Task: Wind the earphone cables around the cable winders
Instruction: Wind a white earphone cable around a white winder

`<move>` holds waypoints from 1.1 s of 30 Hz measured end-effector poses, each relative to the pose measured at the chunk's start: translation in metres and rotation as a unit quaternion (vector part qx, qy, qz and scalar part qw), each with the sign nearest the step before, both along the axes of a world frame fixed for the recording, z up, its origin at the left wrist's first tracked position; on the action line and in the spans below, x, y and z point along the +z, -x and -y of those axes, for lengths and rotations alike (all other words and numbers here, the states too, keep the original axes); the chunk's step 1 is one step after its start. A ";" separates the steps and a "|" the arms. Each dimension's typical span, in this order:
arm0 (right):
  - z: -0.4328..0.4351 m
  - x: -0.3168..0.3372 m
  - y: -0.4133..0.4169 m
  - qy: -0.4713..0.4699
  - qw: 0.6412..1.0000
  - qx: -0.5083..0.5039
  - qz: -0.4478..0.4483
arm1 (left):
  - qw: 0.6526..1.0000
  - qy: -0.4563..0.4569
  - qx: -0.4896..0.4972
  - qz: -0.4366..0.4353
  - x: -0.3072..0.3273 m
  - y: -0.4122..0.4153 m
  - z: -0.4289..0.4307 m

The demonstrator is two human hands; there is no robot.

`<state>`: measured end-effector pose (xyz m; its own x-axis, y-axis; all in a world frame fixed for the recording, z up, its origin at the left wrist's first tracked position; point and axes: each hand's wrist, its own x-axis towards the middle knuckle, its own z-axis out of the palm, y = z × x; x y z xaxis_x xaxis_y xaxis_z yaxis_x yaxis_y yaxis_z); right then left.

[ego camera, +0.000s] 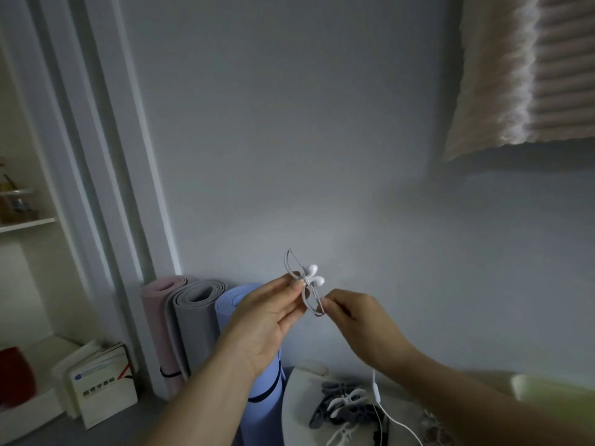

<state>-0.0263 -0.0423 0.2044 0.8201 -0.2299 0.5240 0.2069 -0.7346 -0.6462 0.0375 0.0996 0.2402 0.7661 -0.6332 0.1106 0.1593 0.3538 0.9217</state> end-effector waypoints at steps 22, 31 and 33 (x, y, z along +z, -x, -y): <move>0.022 0.093 0.019 0.337 0.939 -0.033 -0.058 | 0.934 -0.212 0.074 0.280 -0.026 -0.005 0.005; 0.043 0.082 0.014 0.054 0.995 0.058 -0.067 | 0.946 -0.158 -0.036 0.282 0.000 0.018 -0.003; 0.041 0.072 0.012 -0.001 0.994 0.074 -0.075 | 0.954 -0.113 -0.043 0.276 0.006 0.022 -0.002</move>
<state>-0.0385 -0.0831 0.2759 0.9141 -0.1026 0.3923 0.2130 -0.7017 -0.6799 0.0158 0.1021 0.2460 0.5750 -0.7465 0.3348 -0.3525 0.1433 0.9248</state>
